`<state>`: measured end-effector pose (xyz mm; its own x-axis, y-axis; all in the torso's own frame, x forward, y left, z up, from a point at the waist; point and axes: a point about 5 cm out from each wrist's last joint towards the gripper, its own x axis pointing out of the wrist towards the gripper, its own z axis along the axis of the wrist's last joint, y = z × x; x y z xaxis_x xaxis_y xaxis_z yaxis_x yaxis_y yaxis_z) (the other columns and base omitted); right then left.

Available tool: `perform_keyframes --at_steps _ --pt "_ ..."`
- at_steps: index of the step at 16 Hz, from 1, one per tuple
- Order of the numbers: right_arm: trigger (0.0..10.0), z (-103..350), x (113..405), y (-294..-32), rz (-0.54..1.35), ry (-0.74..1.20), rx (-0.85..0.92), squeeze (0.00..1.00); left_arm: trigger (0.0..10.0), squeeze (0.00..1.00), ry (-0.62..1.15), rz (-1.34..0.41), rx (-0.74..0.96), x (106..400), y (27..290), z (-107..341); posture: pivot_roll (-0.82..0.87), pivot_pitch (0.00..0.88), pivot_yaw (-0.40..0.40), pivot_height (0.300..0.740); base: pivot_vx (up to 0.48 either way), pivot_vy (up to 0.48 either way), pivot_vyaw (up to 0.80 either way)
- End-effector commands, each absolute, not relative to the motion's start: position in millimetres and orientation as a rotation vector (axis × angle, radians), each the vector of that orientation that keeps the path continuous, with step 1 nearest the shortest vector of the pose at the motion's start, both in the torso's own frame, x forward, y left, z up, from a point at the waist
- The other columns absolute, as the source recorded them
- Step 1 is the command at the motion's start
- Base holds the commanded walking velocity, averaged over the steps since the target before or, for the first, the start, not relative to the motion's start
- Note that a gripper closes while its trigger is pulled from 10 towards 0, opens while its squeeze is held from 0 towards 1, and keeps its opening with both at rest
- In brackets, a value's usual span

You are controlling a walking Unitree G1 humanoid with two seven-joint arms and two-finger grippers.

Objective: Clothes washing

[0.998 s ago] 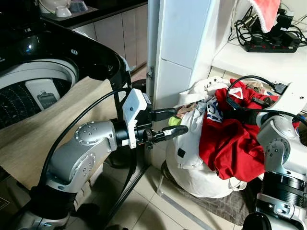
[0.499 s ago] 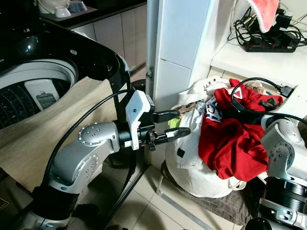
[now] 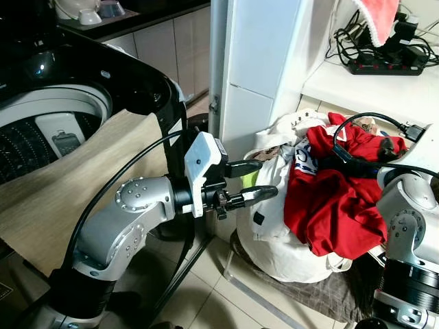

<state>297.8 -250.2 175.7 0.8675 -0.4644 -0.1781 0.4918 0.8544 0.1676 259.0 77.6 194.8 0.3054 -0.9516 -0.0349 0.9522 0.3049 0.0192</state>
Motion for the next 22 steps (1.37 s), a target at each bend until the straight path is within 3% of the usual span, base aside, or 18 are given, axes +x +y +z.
perform_keyframes --at_steps 1,10,11,12,15,16,17,18,22 --pt "10.0 177.2 295.7 -250.3 -0.512 0.127 0.212 1.00 10.0 0.00 0.032 -1.282 0.050 257.0 76.2 192.1 -0.15 0.000 -0.020 0.740 0.000 0.000 0.00" --pt "10.0 153.2 306.7 -250.3 -0.512 0.324 0.207 1.00 10.0 0.00 0.031 -1.267 0.046 258.5 77.1 190.0 -0.14 0.000 -0.037 0.740 0.000 0.000 0.00" --pt "10.0 151.5 308.2 -249.5 -0.488 0.336 0.209 0.82 10.0 0.00 0.030 -1.264 0.050 258.5 78.0 190.3 -0.14 0.000 -0.040 0.740 0.000 0.000 0.00" --pt "10.0 150.4 310.4 -249.2 -0.472 0.336 0.237 0.00 10.0 0.00 0.028 -1.261 0.059 259.2 79.3 191.4 -0.14 0.000 -0.040 0.740 0.000 0.000 0.00" --pt "9.8 144.5 314.2 -244.9 -0.435 0.389 0.291 0.00 10.0 0.00 0.033 -1.286 0.067 257.3 80.1 193.0 -0.13 0.000 -0.036 0.740 0.000 0.000 0.00" --pt "4.0 140.0 314.2 -243.1 -0.422 0.416 0.304 0.00 10.0 0.00 0.037 -1.291 0.074 256.2 80.8 192.4 -0.12 0.000 -0.034 0.740 0.000 0.000 0.00" --pt "0.6 137.8 314.2 -242.0 -0.416 0.428 0.314 0.00 10.0 0.00 0.038 -1.294 0.078 256.1 81.3 193.1 -0.12 0.000 -0.033 0.740 0.000 0.000 0.00" --pt "0.0 137.4 314.9 -240.8 -0.413 0.429 0.328 0.00 10.0 0.00 0.034 -1.298 0.078 256.8 81.4 195.8 -0.12 0.000 -0.033 0.740 0.000 0.000 0.00" --pt "0.0 137.3 316.1 -239.8 -0.407 0.431 0.346 0.00 10.0 0.00 0.034 -1.296 0.090 258.2 82.8 196.1 -0.12 0.000 -0.030 0.740 0.000 0.000 0.00"
